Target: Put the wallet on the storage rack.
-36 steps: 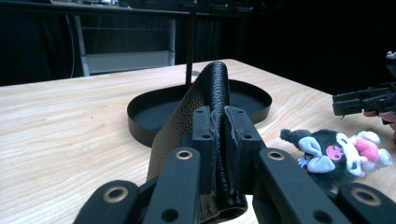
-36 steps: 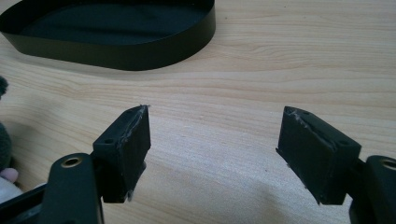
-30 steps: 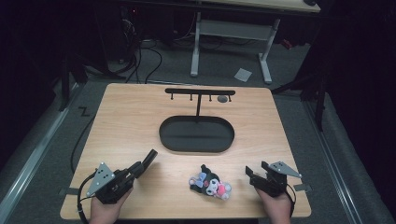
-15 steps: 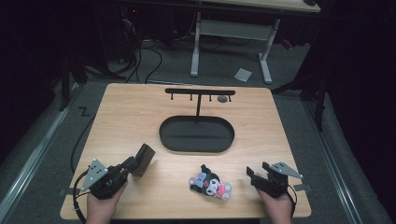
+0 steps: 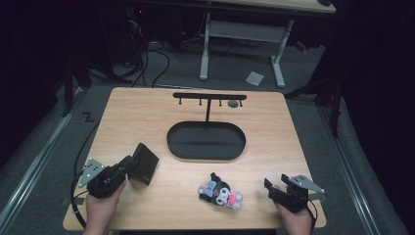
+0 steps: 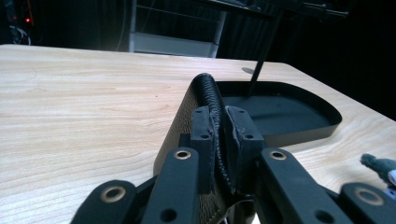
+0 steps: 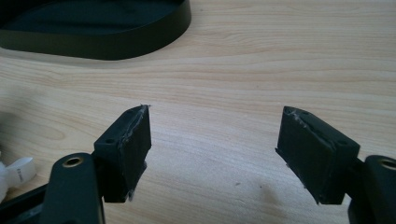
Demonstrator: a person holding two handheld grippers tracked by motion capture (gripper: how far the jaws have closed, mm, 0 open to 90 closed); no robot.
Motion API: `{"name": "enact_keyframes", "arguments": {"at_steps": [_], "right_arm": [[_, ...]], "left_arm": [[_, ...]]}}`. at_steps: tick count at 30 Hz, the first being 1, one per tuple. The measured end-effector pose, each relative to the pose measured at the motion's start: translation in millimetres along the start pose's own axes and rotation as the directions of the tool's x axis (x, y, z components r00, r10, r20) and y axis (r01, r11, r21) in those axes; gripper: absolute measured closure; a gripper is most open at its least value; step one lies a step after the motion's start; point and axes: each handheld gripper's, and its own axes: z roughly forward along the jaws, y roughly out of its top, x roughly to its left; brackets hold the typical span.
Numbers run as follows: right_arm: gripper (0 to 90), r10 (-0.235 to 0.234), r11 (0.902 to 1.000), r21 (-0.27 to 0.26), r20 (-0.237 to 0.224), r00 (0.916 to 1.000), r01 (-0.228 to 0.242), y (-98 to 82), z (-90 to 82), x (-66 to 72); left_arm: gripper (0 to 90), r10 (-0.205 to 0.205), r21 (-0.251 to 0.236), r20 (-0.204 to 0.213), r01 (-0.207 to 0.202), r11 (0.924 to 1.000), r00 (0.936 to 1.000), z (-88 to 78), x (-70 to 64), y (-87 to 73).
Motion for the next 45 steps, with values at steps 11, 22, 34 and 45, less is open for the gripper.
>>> {"name": "enact_keyframes", "arguments": {"at_steps": [11,22,34,45], "right_arm": [[26.1,0.014,0.9999,0.002,0.006,0.9999,-0.014,-1.2,-2.7,-3.5],[26.1,-0.001,1.0,0.001,-0.006,1.0,0.001,3.5,3.7,0.2],[26.3,-0.024,0.9997,0.007,-0.023,0.9994,0.024,6.8,11.3,7.4],[26.6,-0.023,0.9997,0.008,-0.022,0.9995,0.023,6.2,10.3,7.4]], "left_arm": [[70.4,0.014,-0.012,-0.005,-0.014,0.9998,0.9999,2.3,-2.2,1.4],[40.1,0.101,-0.007,-0.027,-0.101,0.9948,0.9945,-0.8,-12.7,-0.9],[42.9,0.139,0.089,-0.077,-0.132,0.9873,0.9873,6.6,-20.8,-10.6],[55.2,0.15,0.115,-0.077,-0.141,0.9833,0.9857,9.4,-19.6,-13.4]]}}
